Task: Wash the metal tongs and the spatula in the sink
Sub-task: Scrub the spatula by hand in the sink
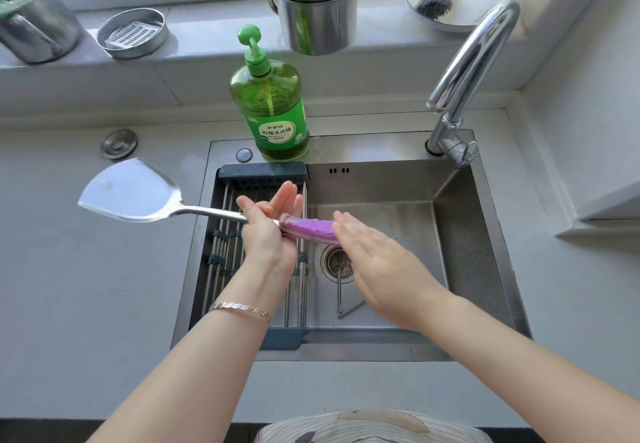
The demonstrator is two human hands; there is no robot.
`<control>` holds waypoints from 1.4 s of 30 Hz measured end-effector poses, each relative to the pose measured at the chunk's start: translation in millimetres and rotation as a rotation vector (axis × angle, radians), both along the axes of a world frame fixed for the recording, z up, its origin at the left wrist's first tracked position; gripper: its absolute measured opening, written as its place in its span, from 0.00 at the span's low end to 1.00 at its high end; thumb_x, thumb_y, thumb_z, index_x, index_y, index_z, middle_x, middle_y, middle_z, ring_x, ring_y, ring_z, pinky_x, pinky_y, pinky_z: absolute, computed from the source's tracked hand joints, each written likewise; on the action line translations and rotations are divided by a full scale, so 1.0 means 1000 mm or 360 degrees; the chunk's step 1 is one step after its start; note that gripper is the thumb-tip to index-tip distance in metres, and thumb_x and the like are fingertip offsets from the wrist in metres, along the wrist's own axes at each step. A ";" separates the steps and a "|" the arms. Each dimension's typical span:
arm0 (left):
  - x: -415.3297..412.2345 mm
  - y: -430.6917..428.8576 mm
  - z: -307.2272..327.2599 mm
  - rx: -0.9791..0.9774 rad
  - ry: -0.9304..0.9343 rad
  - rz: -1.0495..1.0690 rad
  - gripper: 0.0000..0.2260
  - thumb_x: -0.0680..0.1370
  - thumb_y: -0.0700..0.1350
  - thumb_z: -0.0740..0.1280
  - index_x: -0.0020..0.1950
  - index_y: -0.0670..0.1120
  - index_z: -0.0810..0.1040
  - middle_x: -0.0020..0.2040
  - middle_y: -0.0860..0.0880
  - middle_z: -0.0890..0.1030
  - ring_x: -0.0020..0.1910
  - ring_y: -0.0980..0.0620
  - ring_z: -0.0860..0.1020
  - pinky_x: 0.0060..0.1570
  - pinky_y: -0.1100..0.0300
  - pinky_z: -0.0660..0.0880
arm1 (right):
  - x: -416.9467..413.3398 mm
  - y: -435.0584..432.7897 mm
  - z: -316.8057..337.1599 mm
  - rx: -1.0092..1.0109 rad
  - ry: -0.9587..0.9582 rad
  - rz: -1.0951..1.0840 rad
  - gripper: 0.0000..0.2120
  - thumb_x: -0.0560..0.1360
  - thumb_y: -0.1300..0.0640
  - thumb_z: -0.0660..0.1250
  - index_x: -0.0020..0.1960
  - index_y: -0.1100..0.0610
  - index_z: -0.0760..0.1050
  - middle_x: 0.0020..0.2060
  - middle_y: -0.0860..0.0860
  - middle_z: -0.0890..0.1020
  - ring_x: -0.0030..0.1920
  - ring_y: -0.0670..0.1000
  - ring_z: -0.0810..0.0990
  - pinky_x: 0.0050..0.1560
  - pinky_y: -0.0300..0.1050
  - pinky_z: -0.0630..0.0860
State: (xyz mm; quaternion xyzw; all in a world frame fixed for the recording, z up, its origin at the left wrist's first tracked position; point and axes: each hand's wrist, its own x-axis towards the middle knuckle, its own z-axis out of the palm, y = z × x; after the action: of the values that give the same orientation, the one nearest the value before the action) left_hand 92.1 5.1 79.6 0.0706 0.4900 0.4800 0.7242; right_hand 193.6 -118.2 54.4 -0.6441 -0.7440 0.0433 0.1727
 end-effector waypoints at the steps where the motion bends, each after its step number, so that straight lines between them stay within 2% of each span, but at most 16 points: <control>1: -0.002 0.001 0.000 0.0012 0.0003 0.0001 0.23 0.82 0.56 0.48 0.31 0.46 0.63 0.31 0.46 0.84 0.36 0.51 0.83 0.44 0.55 0.79 | 0.006 -0.003 -0.004 0.0019 0.0055 -0.0061 0.24 0.72 0.63 0.53 0.66 0.69 0.70 0.64 0.63 0.74 0.65 0.58 0.74 0.67 0.46 0.65; 3: -0.002 -0.001 0.001 0.0024 -0.0023 -0.0013 0.23 0.82 0.56 0.49 0.31 0.46 0.62 0.31 0.46 0.84 0.34 0.51 0.84 0.44 0.55 0.80 | 0.006 -0.002 -0.003 -0.0035 0.0528 -0.0271 0.18 0.77 0.62 0.55 0.64 0.66 0.73 0.60 0.59 0.79 0.60 0.52 0.77 0.64 0.37 0.67; 5: 0.001 -0.001 0.003 0.0032 -0.0081 -0.0023 0.23 0.82 0.56 0.48 0.31 0.46 0.62 0.31 0.46 0.84 0.32 0.52 0.84 0.45 0.55 0.80 | 0.000 0.005 0.012 -0.0214 0.1367 -0.0595 0.12 0.79 0.60 0.60 0.58 0.60 0.78 0.45 0.55 0.84 0.42 0.47 0.82 0.48 0.36 0.78; 8: 0.004 -0.002 0.005 0.0072 -0.0114 -0.0038 0.23 0.82 0.56 0.48 0.31 0.45 0.62 0.30 0.46 0.84 0.31 0.52 0.84 0.46 0.55 0.79 | 0.003 0.011 0.019 -0.0601 0.2070 -0.0975 0.12 0.80 0.53 0.58 0.43 0.57 0.76 0.19 0.48 0.72 0.16 0.44 0.68 0.17 0.32 0.63; 11: 0.006 -0.009 0.007 0.0128 -0.0065 -0.0127 0.22 0.82 0.56 0.49 0.32 0.45 0.62 0.29 0.46 0.83 0.29 0.52 0.83 0.47 0.55 0.78 | 0.006 0.016 0.022 -0.1000 0.2401 -0.1217 0.25 0.82 0.48 0.48 0.34 0.59 0.71 0.15 0.47 0.62 0.14 0.44 0.59 0.18 0.30 0.56; 14: 0.007 -0.010 0.009 0.0162 -0.0057 -0.0176 0.22 0.82 0.56 0.49 0.32 0.45 0.62 0.28 0.46 0.83 0.29 0.52 0.83 0.45 0.55 0.81 | 0.007 0.017 0.027 -0.1342 0.2640 -0.1355 0.26 0.82 0.46 0.46 0.31 0.57 0.66 0.14 0.46 0.60 0.14 0.44 0.57 0.17 0.30 0.54; 16: 0.008 -0.009 0.010 0.0180 -0.0053 -0.0201 0.22 0.81 0.56 0.49 0.32 0.45 0.62 0.28 0.46 0.83 0.30 0.51 0.83 0.43 0.57 0.81 | 0.003 0.014 0.031 -0.1243 0.2195 -0.1326 0.26 0.81 0.45 0.45 0.31 0.57 0.65 0.16 0.48 0.64 0.16 0.48 0.62 0.20 0.34 0.59; 19: 0.013 -0.012 0.011 0.0227 -0.0013 -0.0223 0.22 0.82 0.56 0.49 0.32 0.45 0.62 0.28 0.45 0.83 0.30 0.50 0.83 0.40 0.57 0.82 | -0.004 0.007 0.032 -0.0825 0.0481 -0.1115 0.27 0.81 0.46 0.43 0.43 0.57 0.76 0.33 0.56 0.80 0.38 0.59 0.78 0.36 0.44 0.65; 20: 0.015 -0.014 0.011 0.0232 0.0015 -0.0233 0.22 0.82 0.56 0.49 0.32 0.45 0.62 0.28 0.45 0.83 0.30 0.50 0.83 0.40 0.58 0.82 | -0.005 0.005 0.033 -0.0709 0.0258 -0.1063 0.26 0.82 0.46 0.43 0.47 0.57 0.76 0.38 0.58 0.82 0.43 0.60 0.79 0.38 0.45 0.64; 22: 0.018 -0.017 0.010 0.0222 0.0035 -0.0259 0.22 0.82 0.56 0.49 0.32 0.45 0.61 0.28 0.45 0.83 0.30 0.49 0.83 0.40 0.58 0.81 | -0.003 0.005 0.028 -0.0583 0.0388 -0.1043 0.25 0.82 0.49 0.44 0.47 0.59 0.76 0.39 0.59 0.82 0.43 0.60 0.78 0.38 0.46 0.62; 26: 0.013 -0.016 0.008 0.0180 -0.0069 -0.0392 0.22 0.81 0.57 0.49 0.32 0.45 0.62 0.28 0.47 0.83 0.30 0.52 0.83 0.41 0.57 0.80 | 0.009 0.013 0.017 -0.0817 0.1616 -0.1145 0.26 0.81 0.54 0.46 0.28 0.59 0.67 0.19 0.50 0.69 0.23 0.50 0.67 0.27 0.42 0.62; 27: 0.012 -0.015 0.008 0.0169 -0.0081 -0.0440 0.22 0.81 0.56 0.50 0.33 0.45 0.63 0.29 0.47 0.83 0.31 0.52 0.83 0.43 0.55 0.80 | 0.010 0.013 0.015 -0.0809 0.1684 -0.1155 0.25 0.81 0.53 0.47 0.27 0.58 0.64 0.17 0.47 0.66 0.20 0.47 0.64 0.25 0.40 0.60; 30: 0.016 -0.018 0.014 0.0053 0.0109 -0.0519 0.18 0.82 0.53 0.54 0.38 0.44 0.69 0.36 0.47 0.82 0.36 0.52 0.83 0.42 0.49 0.80 | 0.003 0.004 0.008 -0.0525 0.1258 -0.1089 0.26 0.80 0.49 0.44 0.27 0.56 0.61 0.20 0.48 0.66 0.24 0.47 0.64 0.28 0.41 0.59; 34: 0.034 -0.031 0.020 -0.0235 0.0685 -0.0367 0.10 0.79 0.47 0.64 0.49 0.42 0.66 0.37 0.46 0.72 0.31 0.52 0.74 0.31 0.59 0.77 | -0.015 -0.003 0.008 -0.0356 0.1111 -0.0953 0.20 0.82 0.56 0.47 0.31 0.53 0.60 0.24 0.47 0.65 0.27 0.49 0.64 0.33 0.47 0.57; 38: 0.029 -0.033 0.016 -0.0322 0.0966 -0.0331 0.06 0.80 0.44 0.60 0.53 0.43 0.65 0.36 0.45 0.73 0.26 0.51 0.71 0.21 0.64 0.70 | -0.008 0.001 0.008 -0.0661 0.1045 -0.0609 0.19 0.82 0.54 0.47 0.32 0.51 0.61 0.25 0.47 0.66 0.30 0.50 0.66 0.32 0.43 0.60; 42: -0.001 -0.031 -0.004 -0.0169 0.1280 -0.0617 0.04 0.80 0.43 0.59 0.48 0.43 0.69 0.35 0.46 0.72 0.24 0.51 0.68 0.25 0.62 0.67 | 0.017 -0.001 0.002 -0.0934 0.0970 -0.0528 0.20 0.81 0.53 0.52 0.33 0.50 0.72 0.22 0.42 0.74 0.30 0.39 0.72 0.35 0.32 0.65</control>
State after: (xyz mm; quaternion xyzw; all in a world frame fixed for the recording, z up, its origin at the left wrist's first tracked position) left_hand 90.9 -25.8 75.7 0.3048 0.7342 0.2440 0.5555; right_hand 210.6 -119.7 56.9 -0.7341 -0.5021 0.4116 0.1987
